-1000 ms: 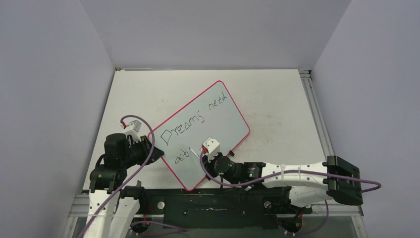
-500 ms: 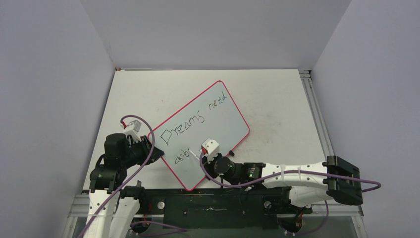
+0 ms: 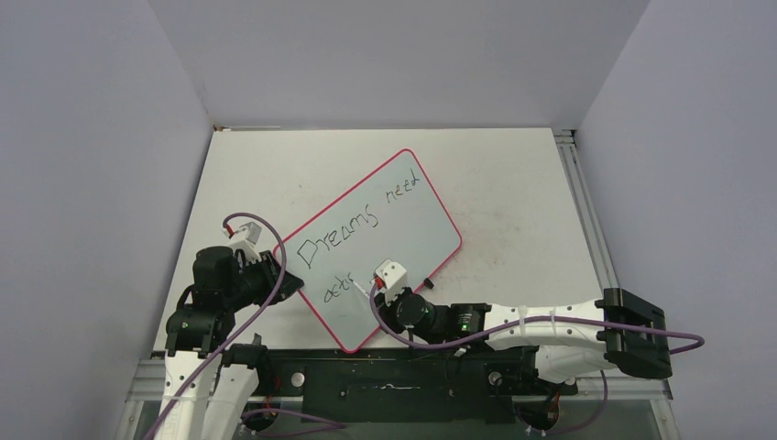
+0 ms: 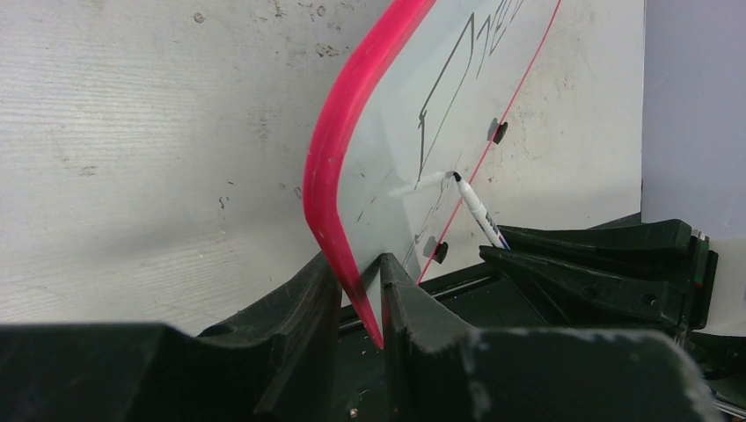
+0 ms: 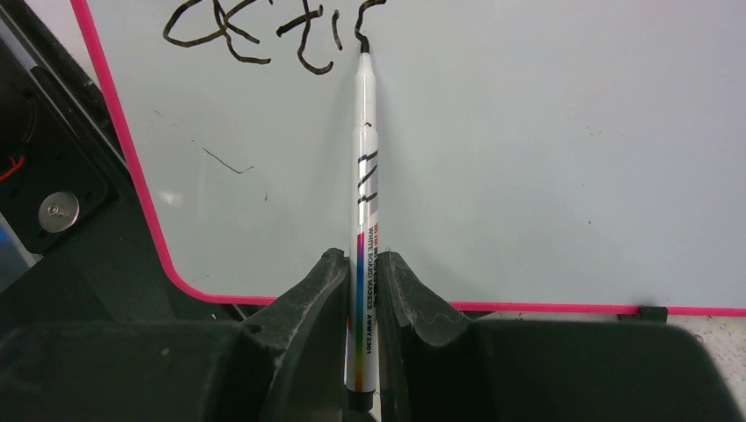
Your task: Write a sentence on the whiteboard
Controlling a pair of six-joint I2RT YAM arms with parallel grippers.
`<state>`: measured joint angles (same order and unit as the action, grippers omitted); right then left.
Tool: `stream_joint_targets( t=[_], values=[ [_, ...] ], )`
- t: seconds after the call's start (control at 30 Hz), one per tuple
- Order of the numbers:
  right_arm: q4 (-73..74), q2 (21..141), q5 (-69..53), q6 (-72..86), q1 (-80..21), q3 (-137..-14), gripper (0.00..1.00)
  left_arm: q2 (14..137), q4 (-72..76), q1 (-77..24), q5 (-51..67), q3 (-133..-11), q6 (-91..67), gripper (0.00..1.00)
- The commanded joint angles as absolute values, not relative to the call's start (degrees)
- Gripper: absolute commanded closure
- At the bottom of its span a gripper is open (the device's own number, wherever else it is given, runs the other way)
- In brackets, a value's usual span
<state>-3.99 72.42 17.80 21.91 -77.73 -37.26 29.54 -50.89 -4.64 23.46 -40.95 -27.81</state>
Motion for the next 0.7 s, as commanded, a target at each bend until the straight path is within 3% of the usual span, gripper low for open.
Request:
stream_joint_targets(
  t=[0.0,0.67],
  values=[
    [-2.9,70.73,21.23,23.63,-78.2,-36.9,0.95,29.78,-50.0,-4.13,24.08,-40.96,-27.02,0.79],
    [-4.81,73.72,20.05,21.13,-75.4,-39.88,0.95,29.97,-49.92,-4.13,24.17,-40.96,-26.98,0.79]
  ],
)
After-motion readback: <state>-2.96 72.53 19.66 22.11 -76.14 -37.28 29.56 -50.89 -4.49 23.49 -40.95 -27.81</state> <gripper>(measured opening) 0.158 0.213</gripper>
